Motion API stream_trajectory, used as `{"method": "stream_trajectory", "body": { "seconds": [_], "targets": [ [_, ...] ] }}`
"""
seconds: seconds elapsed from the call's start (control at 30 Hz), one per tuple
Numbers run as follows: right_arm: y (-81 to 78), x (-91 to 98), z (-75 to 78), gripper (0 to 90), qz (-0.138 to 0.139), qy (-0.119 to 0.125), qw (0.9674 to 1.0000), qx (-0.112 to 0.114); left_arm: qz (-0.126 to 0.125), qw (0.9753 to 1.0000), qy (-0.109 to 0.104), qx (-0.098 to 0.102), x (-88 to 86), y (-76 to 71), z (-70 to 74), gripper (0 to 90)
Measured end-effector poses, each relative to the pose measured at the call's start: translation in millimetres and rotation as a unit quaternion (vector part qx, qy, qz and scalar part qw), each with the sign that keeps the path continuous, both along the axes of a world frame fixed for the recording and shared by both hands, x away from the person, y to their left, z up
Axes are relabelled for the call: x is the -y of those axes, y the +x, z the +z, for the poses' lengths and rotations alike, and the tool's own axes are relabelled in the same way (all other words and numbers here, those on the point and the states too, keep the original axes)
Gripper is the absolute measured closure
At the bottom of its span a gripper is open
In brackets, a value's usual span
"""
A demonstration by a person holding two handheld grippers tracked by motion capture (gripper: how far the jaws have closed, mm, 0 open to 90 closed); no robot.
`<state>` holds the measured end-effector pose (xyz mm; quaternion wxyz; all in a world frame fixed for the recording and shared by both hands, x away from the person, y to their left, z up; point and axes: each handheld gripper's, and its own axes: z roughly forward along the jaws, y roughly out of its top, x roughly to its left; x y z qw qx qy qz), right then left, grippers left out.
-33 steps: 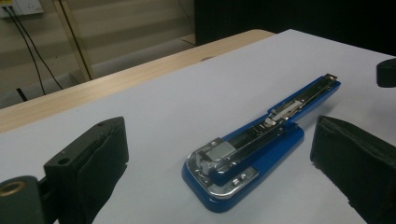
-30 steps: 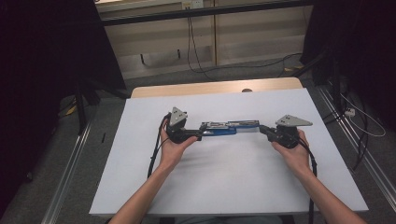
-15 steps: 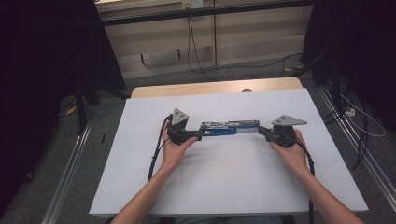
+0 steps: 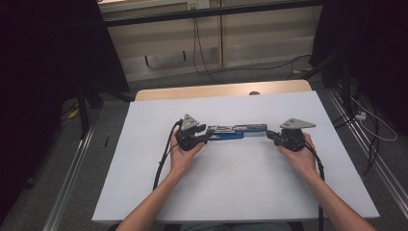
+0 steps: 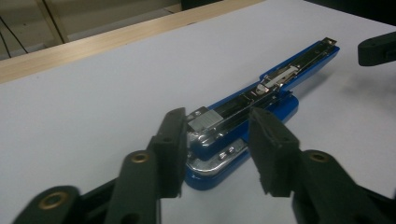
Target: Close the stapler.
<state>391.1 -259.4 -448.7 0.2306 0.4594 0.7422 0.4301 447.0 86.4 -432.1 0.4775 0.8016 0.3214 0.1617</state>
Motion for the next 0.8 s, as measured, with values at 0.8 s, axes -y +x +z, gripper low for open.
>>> {"method": "stream_trajectory", "body": {
  "seconds": [0.8],
  "targets": [
    [12.6,-6.0,-0.5,90.0,0.009,-0.016,0.9997,-0.015,-0.010,0.9992,0.032,-0.021,9.0,10.9,-13.4,90.0]
  ]
}}
